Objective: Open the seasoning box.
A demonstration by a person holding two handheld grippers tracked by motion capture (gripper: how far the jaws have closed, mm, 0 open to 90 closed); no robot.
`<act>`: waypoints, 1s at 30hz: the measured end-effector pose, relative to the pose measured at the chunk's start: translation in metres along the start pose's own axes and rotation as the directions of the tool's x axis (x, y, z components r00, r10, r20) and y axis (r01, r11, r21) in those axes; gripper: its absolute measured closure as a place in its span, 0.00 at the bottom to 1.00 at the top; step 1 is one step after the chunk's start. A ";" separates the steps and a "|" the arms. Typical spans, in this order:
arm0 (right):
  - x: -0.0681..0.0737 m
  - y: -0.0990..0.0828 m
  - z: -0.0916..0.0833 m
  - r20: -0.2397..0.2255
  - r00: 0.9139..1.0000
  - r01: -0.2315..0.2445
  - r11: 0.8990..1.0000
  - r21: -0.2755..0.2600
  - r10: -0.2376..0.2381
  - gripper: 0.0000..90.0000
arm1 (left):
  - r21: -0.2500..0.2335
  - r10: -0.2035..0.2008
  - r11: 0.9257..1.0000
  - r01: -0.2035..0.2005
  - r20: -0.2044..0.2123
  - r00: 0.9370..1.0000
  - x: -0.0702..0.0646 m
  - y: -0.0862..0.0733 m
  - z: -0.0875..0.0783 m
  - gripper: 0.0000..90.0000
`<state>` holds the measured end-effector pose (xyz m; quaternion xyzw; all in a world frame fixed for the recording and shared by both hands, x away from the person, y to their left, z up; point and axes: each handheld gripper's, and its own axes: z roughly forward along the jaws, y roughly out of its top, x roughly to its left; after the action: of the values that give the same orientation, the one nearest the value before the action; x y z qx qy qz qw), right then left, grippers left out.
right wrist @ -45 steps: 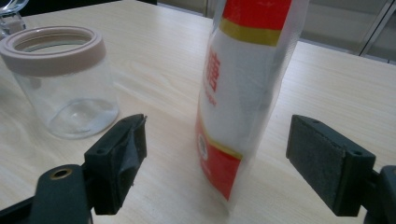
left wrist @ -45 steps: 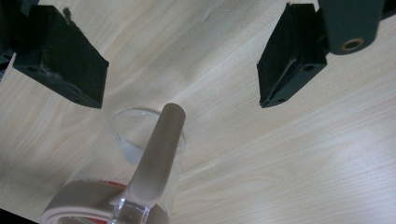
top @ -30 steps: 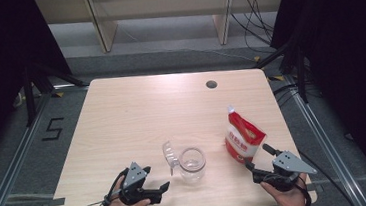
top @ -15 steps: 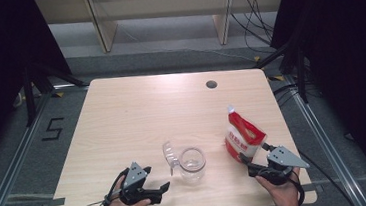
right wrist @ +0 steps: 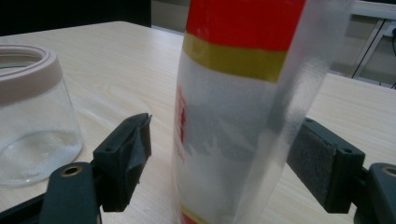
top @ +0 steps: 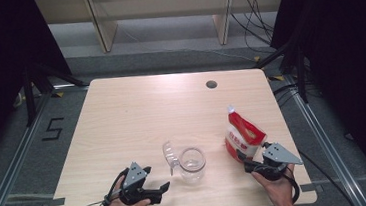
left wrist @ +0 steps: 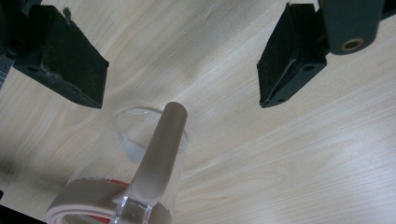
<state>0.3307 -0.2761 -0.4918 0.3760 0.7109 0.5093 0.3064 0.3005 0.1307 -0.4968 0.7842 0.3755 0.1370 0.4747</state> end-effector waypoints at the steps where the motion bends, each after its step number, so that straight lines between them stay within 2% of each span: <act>1: 0.000 0.000 0.000 -0.008 1.000 0.007 1.000 0.008 -0.007 0.28 | 0.000 -0.010 1.000 0.010 0.003 1.000 -0.001 0.000 0.000 0.17; 2: -0.001 0.000 0.000 -0.005 1.000 0.011 1.000 0.016 -0.011 0.28 | -0.004 -0.010 1.000 0.010 0.003 1.000 -0.001 0.000 0.001 0.17; 3: 0.002 -0.001 0.001 0.016 0.999 -0.036 0.999 0.011 0.036 0.28 | -0.006 -0.001 1.000 0.001 0.003 1.000 -0.001 0.000 0.001 0.17; 5: 0.001 -0.001 0.002 0.022 0.999 -0.028 1.000 0.002 0.028 0.28 | -0.002 -0.001 1.000 0.001 0.002 1.000 -0.001 0.000 0.001 0.17; 6: -0.001 -0.001 0.003 0.003 1.000 -0.004 1.000 0.008 0.004 0.29 | -0.001 0.000 1.000 0.000 0.002 1.000 -0.001 0.000 0.001 0.17; 8: 0.001 -0.001 0.004 0.017 1.000 -0.015 1.000 -0.003 0.015 0.30 | -0.001 0.002 1.000 -0.002 0.002 1.000 0.000 0.000 0.000 0.17; 9: -0.001 -0.001 0.006 0.011 1.000 0.001 1.000 -0.010 -0.001 0.30 | -0.006 0.001 1.000 -0.001 0.005 1.000 0.000 0.000 0.001 0.17; 10: 0.000 -0.001 0.006 0.003 1.000 -0.021 1.000 -0.011 0.021 0.30 | -0.006 -0.006 1.000 0.006 0.004 1.000 -0.001 0.000 0.001 0.17; 13: 0.000 -0.002 0.008 -0.001 1.000 -0.002 1.000 0.008 0.002 0.32 | -0.005 -0.013 1.000 0.013 0.000 1.000 -0.001 0.000 0.001 0.17; 14: 0.002 -0.003 0.008 0.005 0.999 -0.043 0.999 -0.005 0.043 0.33 | -0.006 -0.013 1.000 0.013 0.004 1.000 -0.001 0.000 0.001 0.17; 15: -0.002 -0.003 0.009 -0.004 1.000 -0.015 1.000 -0.004 0.015 0.33 | 0.001 0.004 1.000 -0.004 0.003 1.000 -0.001 0.000 0.000 0.17; 16: -0.004 -0.004 0.011 0.009 1.000 0.003 0.999 -0.036 -0.003 0.33 | 0.000 0.004 1.000 -0.004 0.003 1.000 -0.001 0.000 0.001 0.17; 19: -0.007 -0.006 0.011 0.008 1.000 -0.018 0.999 -0.034 0.019 0.34 | -0.004 -0.005 1.000 0.005 0.007 1.000 -0.002 -0.001 0.001 0.17; 20: -0.009 -0.007 0.011 0.007 1.000 -0.010 0.999 -0.030 0.010 0.34 | -0.004 -0.009 1.000 0.009 0.007 1.000 -0.002 -0.001 0.001 0.17; 21: -0.009 -0.007 0.011 0.007 1.000 -0.010 0.999 -0.030 0.010 0.34 | -0.003 0.002 1.000 -0.002 0.004 1.000 -0.001 0.000 0.001 0.17; 22: -0.007 -0.008 0.012 0.005 0.999 -0.044 0.998 -0.034 0.044 0.34 | -0.003 0.005 1.000 -0.005 0.007 1.000 -0.001 0.000 0.001 0.17; 23: -0.008 -0.008 0.013 -0.008 0.999 -0.037 0.999 -0.037 0.037 0.35 | 0.004 -0.002 1.000 0.002 0.002 1.000 -0.001 0.000 0.001 0.17; 25: -0.007 -0.009 0.015 -0.002 0.999 -0.038 0.998 -0.046 0.038 0.35 | 0.002 -0.011 1.000 0.011 0.003 1.000 -0.001 0.000 0.001 0.17; 27: -0.008 -0.009 0.014 -0.004 1.000 -0.025 0.999 -0.041 0.025 0.35 | 0.005 0.005 1.000 -0.005 0.003 1.000 -0.001 0.000 0.001 0.17; 29: -0.008 -0.009 0.015 -0.002 0.999 -0.038 0.998 -0.040 0.038 0.35 | 0.007 0.009 1.000 -0.009 0.001 1.000 -0.001 0.000 0.001 0.17; 30: -0.007 -0.009 0.015 -0.004 0.999 -0.047 0.998 -0.032 0.047 0.35 | 0.009 -0.010 1.000 0.010 -0.001 1.000 -0.002 0.000 0.001 0.17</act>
<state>0.3447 -0.2768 -0.5046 0.3869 0.6940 0.5284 0.2992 0.2997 0.1286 -0.4974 0.7843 0.3804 0.1333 0.4717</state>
